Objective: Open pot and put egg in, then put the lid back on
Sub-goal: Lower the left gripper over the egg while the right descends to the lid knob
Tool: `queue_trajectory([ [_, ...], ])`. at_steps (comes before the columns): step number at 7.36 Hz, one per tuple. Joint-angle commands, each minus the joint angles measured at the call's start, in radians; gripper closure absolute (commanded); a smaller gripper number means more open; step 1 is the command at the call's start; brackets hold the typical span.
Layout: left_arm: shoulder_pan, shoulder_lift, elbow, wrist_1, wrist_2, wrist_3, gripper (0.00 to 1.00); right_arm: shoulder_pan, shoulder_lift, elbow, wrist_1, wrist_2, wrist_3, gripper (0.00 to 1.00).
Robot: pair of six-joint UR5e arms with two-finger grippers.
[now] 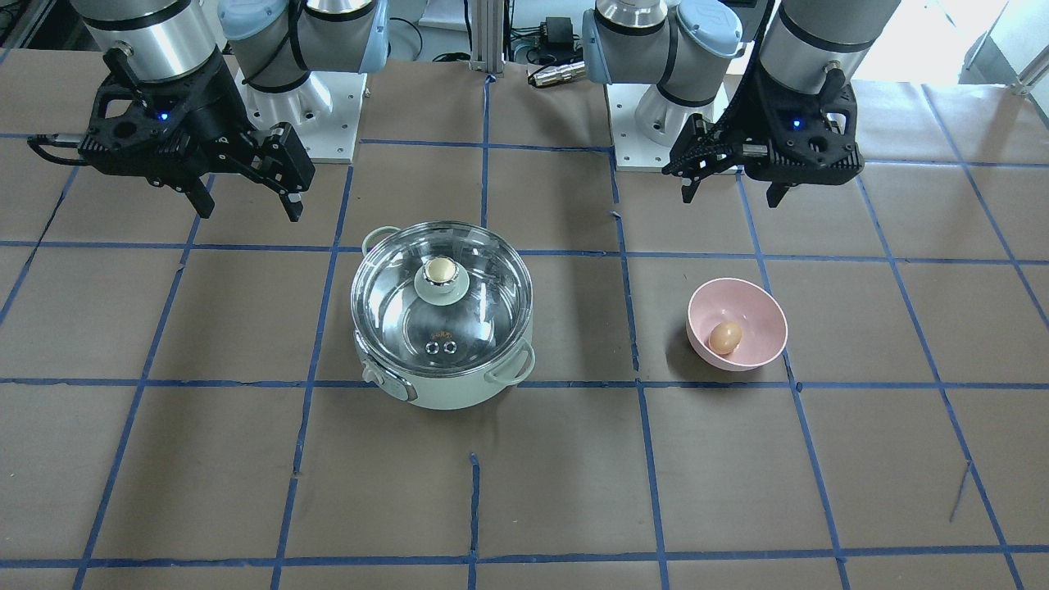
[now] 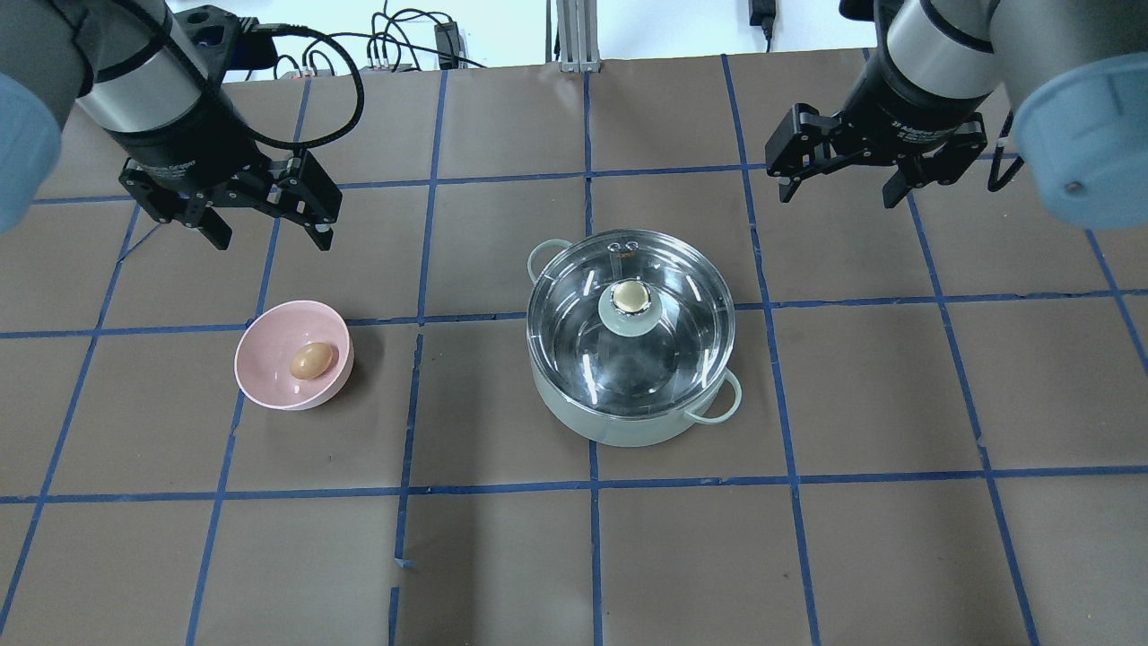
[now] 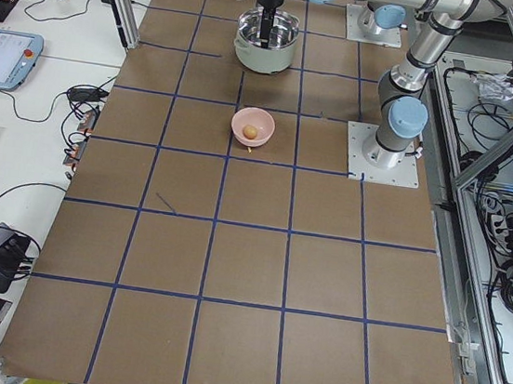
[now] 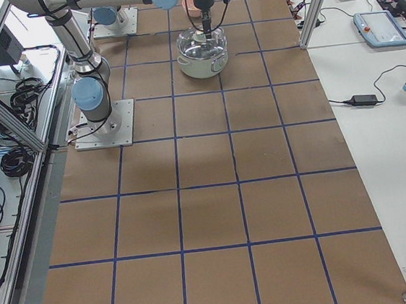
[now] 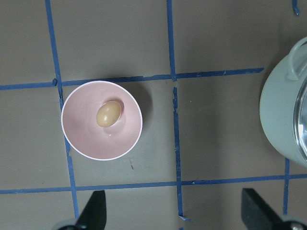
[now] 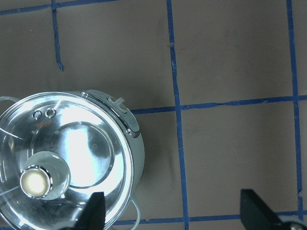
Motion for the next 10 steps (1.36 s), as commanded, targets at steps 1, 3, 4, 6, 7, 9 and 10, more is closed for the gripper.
queue_trajectory([
  [1, 0.000, 0.001, -0.002, 0.000, 0.000, 0.000, 0.00, -0.002, 0.001, -0.001, 0.030, -0.063, -0.010, 0.00],
  [3, 0.000, 0.001, -0.005, -0.001, 0.000, -0.001, 0.00, 0.015, -0.001, 0.007, 0.019, -0.047, -0.007, 0.00],
  [4, 0.000, 0.005, -0.011, -0.004, 0.002, 0.014, 0.00, 0.041, 0.010, 0.011, -0.002, -0.030, 0.012, 0.00],
  [6, 0.009, 0.004, -0.029, 0.000, 0.011, 0.016, 0.01, 0.178, 0.091, 0.010, -0.129, -0.032, 0.217, 0.00],
  [7, 0.018, 0.004, -0.066, 0.017, 0.014, 0.063, 0.01, 0.261, 0.158, 0.013, -0.224, -0.033, 0.286, 0.00],
  [9, 0.034, 0.004, -0.121, 0.055, 0.014, 0.185, 0.01, 0.302, 0.219, 0.017, -0.240, -0.030, 0.359, 0.00],
  [10, 0.052, 0.001, -0.159, 0.096, 0.014, 0.230, 0.03, 0.302, 0.219, 0.039, -0.240, -0.027, 0.367, 0.01],
])
